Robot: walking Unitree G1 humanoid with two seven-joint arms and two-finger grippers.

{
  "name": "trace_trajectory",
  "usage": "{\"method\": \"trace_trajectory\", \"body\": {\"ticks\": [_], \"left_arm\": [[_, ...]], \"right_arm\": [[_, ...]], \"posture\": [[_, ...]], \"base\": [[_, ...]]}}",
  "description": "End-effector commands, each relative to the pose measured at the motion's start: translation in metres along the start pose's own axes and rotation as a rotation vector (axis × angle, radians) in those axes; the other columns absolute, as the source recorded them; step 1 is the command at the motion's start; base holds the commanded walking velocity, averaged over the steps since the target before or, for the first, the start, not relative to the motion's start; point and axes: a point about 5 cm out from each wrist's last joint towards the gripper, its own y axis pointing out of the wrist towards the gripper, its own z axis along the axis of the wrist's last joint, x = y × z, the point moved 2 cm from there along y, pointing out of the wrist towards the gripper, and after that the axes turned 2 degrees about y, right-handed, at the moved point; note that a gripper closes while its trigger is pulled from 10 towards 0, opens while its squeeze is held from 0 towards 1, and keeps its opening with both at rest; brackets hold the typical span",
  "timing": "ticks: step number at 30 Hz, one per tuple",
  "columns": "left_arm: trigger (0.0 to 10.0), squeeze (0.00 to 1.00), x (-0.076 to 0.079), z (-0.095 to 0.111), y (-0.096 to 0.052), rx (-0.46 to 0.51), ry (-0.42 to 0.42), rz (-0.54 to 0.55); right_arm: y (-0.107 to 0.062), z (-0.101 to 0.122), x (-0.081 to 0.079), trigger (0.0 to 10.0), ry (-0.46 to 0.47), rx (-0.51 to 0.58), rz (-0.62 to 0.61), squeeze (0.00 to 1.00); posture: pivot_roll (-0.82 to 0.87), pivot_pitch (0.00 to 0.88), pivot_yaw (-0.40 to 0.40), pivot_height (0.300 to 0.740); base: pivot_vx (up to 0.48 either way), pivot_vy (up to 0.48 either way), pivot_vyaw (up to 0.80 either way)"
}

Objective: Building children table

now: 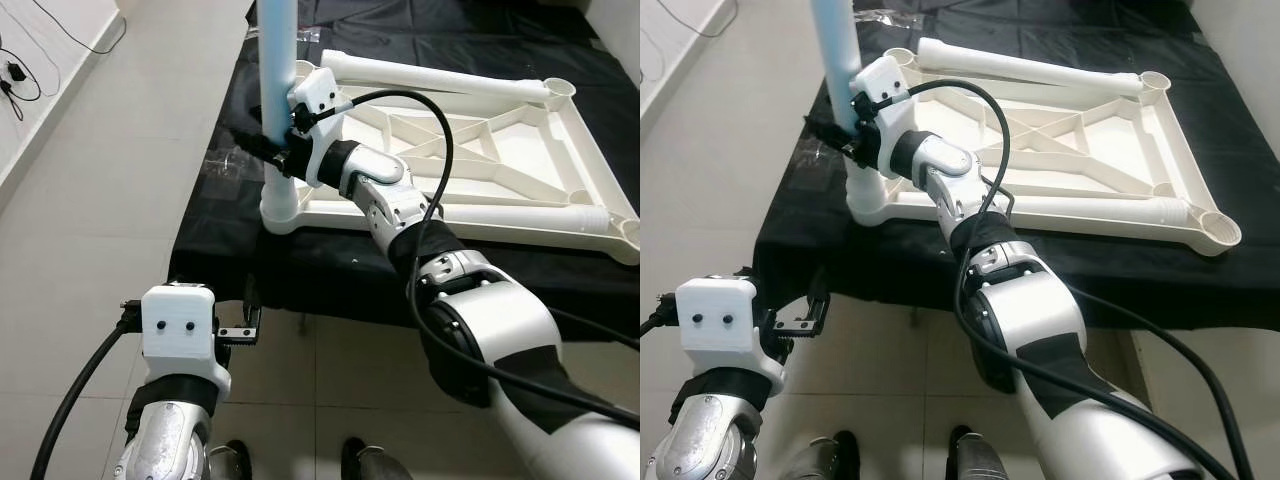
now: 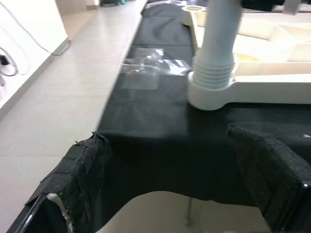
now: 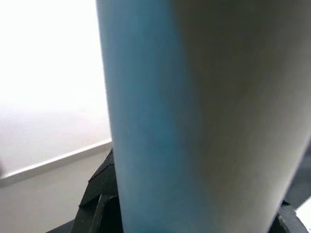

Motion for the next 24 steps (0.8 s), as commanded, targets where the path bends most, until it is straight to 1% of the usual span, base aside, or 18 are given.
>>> {"method": "trace_trajectory", "body": {"ticks": [1,2,4,6,7,8,9,10,12,13,14,15,16,19,20,21,22,24], "left_arm": [[10.0,0.0,0.0,-0.003,0.0,-0.013,-0.002,0.002],[10.0,0.0,0.0,-0.003,0.0,-0.013,-0.002,0.002],[10.0,0.0,-0.001,-0.003,0.001,-0.012,0.001,0.003],[10.0,0.0,-0.001,-0.003,0.001,-0.012,0.001,0.003],[10.0,0.0,-0.002,-0.004,0.001,-0.012,0.002,0.004],[10.0,0.0,-0.002,-0.004,0.001,-0.012,0.002,0.004],[10.0,0.0,-0.002,-0.004,0.002,-0.013,0.002,0.005],[10.0,0.0,-0.002,-0.004,0.002,-0.013,0.002,0.005],[10.0,0.0,-0.003,-0.005,0.002,-0.015,0.003,0.007],[10.0,0.0,-0.004,-0.005,0.003,-0.016,0.003,0.008],[10.0,0.0,-0.004,-0.005,0.003,-0.016,0.004,0.009],[10.0,0.0,-0.004,-0.005,0.003,-0.015,0.004,0.009],[10.0,0.0,-0.004,-0.005,0.003,-0.015,0.004,0.009],[10.0,0.0,-0.004,-0.005,0.003,-0.013,0.005,0.01],[10.0,0.0,-0.004,-0.005,0.003,-0.013,0.005,0.01],[10.0,0.0,-0.004,-0.005,0.003,-0.013,0.006,0.01],[10.0,0.0,-0.004,-0.005,0.003,-0.013,0.006,0.01],[10.0,0.0,-0.004,-0.005,0.003,-0.013,0.006,0.01]], "right_arm": [[-0.026,-0.054,0.023,10.0,0.027,-0.211,-0.232,0.0],[-0.026,-0.054,0.023,10.0,0.027,-0.211,-0.232,0.0],[-0.029,-0.056,0.031,10.0,0.021,-0.224,-0.354,0.0],[-0.029,-0.056,0.031,10.0,0.021,-0.224,-0.354,0.0],[-0.029,-0.056,0.033,10.0,0.025,-0.223,-0.419,0.0],[-0.029,-0.056,0.033,10.0,0.025,-0.223,-0.419,0.0],[-0.029,-0.055,0.035,10.0,0.01,-0.219,-0.489,0.0],[-0.029,-0.055,0.035,10.0,0.01,-0.219,-0.489,0.0],[-0.029,-0.052,0.036,10.0,0.034,-0.202,-0.627,0.0],[-0.029,-0.053,0.036,10.0,0.045,-0.204,-0.678,0.0],[-0.031,-0.053,0.037,10.0,0.083,-0.191,-0.763,0.0],[-0.032,-0.054,0.037,10.0,0.106,-0.185,-0.823,0.0],[-0.032,-0.054,0.037,10.0,0.106,-0.185,-0.823,0.0],[-0.036,-0.055,0.03,10.0,0.167,-0.143,-0.997,0.0],[-0.036,-0.055,0.03,10.0,0.167,-0.143,-0.997,0.0],[-0.038,-0.055,0.029,10.0,0.182,-0.137,-1.043,0.0],[-0.041,-0.057,0.028,10.0,0.17,-0.154,-1.119,0.0],[-0.041,-0.057,0.028,10.0,0.17,-0.154,-1.119,0.0]], "posture": [[0.02,0.301,-0.068,0.74],[0.02,0.301,-0.068,0.74],[0.02,0.301,-0.067,0.74],[0.02,0.301,-0.067,0.74],[0.02,0.304,-0.063,0.74],[0.02,0.304,-0.063,0.74],[0.02,0.304,-0.063,0.74],[0.02,0.304,-0.063,0.74],[0.02,0.306,-0.066,0.74],[0.02,0.306,-0.066,0.74],[0.02,0.305,-0.064,0.74],[0.02,0.305,-0.064,0.74],[0.02,0.305,-0.064,0.74],[0.03,0.3,-0.063,0.74],[0.03,0.3,-0.063,0.74],[0.03,0.3,-0.063,0.74],[0.03,0.3,-0.064,0.74],[0.03,0.3,-0.064,0.74]], "base": [[0.0,0.0,0.0],[0.0,0.0,0.0],[0.0,0.0,0.0],[0.0,0.0,0.0],[0.0,0.0,0.0],[0.0,0.0,0.0],[0.0,0.0,0.0],[0.0,0.0,0.0],[0.0,0.0,0.0],[0.0,0.0,0.0],[0.0,0.0,0.0],[0.0,0.0,0.0],[0.0,0.0,0.0],[0.0,0.0,0.0],[0.0,0.0,0.0],[0.0,0.0,0.0],[0.0,0.0,0.0],[0.0,0.0,0.0]]}}
